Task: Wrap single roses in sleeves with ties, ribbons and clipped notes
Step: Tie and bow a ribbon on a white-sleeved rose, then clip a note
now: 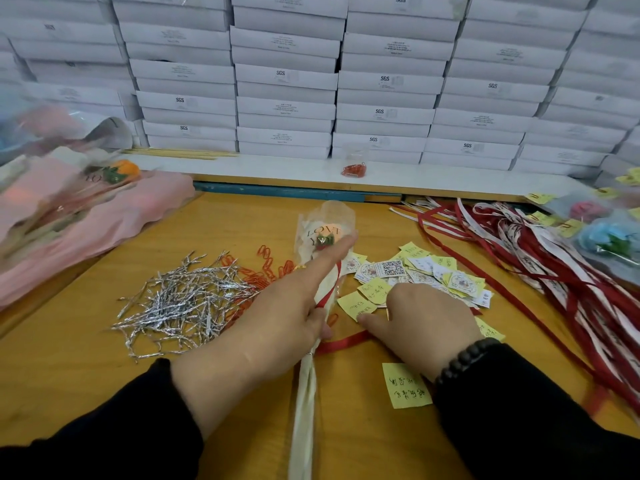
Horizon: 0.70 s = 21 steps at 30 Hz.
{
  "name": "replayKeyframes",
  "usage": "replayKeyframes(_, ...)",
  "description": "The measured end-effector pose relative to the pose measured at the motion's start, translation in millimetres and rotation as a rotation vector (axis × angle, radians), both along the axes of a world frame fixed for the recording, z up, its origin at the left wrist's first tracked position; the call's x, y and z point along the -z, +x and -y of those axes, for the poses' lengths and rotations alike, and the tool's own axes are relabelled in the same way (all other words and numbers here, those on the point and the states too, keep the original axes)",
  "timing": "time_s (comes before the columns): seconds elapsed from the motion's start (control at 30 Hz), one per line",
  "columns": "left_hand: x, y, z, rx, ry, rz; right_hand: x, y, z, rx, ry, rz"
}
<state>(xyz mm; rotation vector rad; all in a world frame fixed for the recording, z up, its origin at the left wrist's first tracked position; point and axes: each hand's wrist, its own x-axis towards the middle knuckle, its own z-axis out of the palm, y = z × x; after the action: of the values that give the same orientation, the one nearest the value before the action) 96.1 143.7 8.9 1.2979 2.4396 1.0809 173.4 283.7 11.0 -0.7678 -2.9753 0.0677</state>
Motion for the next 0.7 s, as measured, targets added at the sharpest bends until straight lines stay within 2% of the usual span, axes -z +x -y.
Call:
replayKeyframes(0.17,-0.6,3.9,0.4,0.039,-0.070,-0.064,5.0,-1.0,2.1,-0.021,-0.017,-0.084)
replayKeyframes(0.3,1.5,1.6,-0.1,0.065,0.028,0.076,8.6,-1.7,-1.3,-0.083,-0.156,-0.143)
replayKeyframes(0.4,3.7,-3.0,-0.1,0.112,0.175,0.243,9.5,-5.2,-2.0,-0.111,-0.472,-0.398)
replayKeyframes(0.5,5.0,-4.9,-0.9,0.138,0.250,0.328,5.2,-8.5,1.1,-0.098,-1.056,-0.675)
replayKeyframes(0.57,5.5,-4.6,-1.7,0.135,0.271,0.335,4.2,-8.6,4.0,-0.107,-1.364,-0.721)
replayKeyframes(0.7,4.7,-1.6,-2.3,0.148,0.269,0.316,8.0,-7.6,7.1,-0.108,-1.494,-0.675)
